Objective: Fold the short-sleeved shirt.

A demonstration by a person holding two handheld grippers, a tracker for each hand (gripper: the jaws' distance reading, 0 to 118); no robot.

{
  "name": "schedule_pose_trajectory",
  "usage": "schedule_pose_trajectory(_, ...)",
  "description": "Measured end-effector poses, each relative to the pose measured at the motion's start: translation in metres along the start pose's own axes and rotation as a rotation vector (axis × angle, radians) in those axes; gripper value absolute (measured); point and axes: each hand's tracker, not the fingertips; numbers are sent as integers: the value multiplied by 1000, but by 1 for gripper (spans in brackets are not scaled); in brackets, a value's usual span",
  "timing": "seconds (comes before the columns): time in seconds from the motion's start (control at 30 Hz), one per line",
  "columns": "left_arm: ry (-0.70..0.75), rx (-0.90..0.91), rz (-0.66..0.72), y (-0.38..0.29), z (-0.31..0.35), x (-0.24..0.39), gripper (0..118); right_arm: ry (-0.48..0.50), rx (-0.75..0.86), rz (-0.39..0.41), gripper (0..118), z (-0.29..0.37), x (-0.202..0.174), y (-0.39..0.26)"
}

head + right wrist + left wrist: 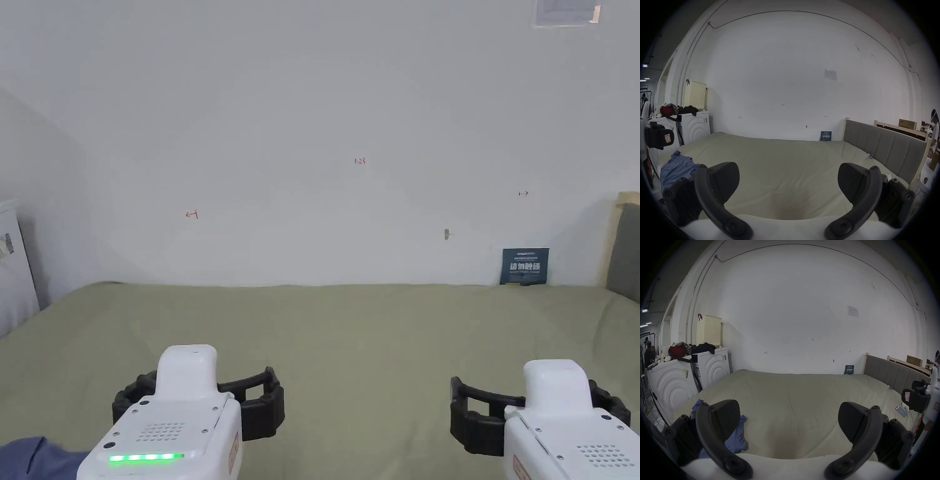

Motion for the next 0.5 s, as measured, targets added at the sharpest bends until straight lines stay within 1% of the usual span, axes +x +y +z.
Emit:
schedule_pose_trajectory(0.23, -6, -14, -10, -1, 0, -1, 118, 0, -3, 5, 118, 0, 0, 0)
schedule_pose_trajectory(0.27, -5, -12, -6, -2, 0, -1, 117, -1, -4, 8, 118, 0, 0, 0)
schedule_pose_trajectory(0.3, -2, -12, -5, -2, 1, -1, 106, -1, -8, 10, 115, 0, 0, 1)
schedule_pose_trajectory(0.33, 0, -10, -5, -2, 2, -1, 80, -1, -11, 11, 103, 0, 0, 1)
schedule_pose_trajectory(0.37, -3, -9, -6, -2, 2, -2, 28, 0, -18, 11, 74, 1, 0, 1)
schedule_pose_trajectory(0.4, -11, -11, -9, -2, 3, -2, 0, -8, -13, 11, 9, 3, -1, 1)
schedule_pose_trajectory(0.43, -7, -10, -3, -2, 2, -2, 0, -32, -7, 15, 1, 4, -1, 0)
schedule_pose_trajectory(0.47, 0, -8, 11, 4, 7, -4, 0, -52, -8, 20, 1, 3, -2, -1)
schedule_pose_trajectory(0.5, -57, -23, 13, 8, 15, -4, 0, -66, 13, -2, 1, 5, 0, 0)
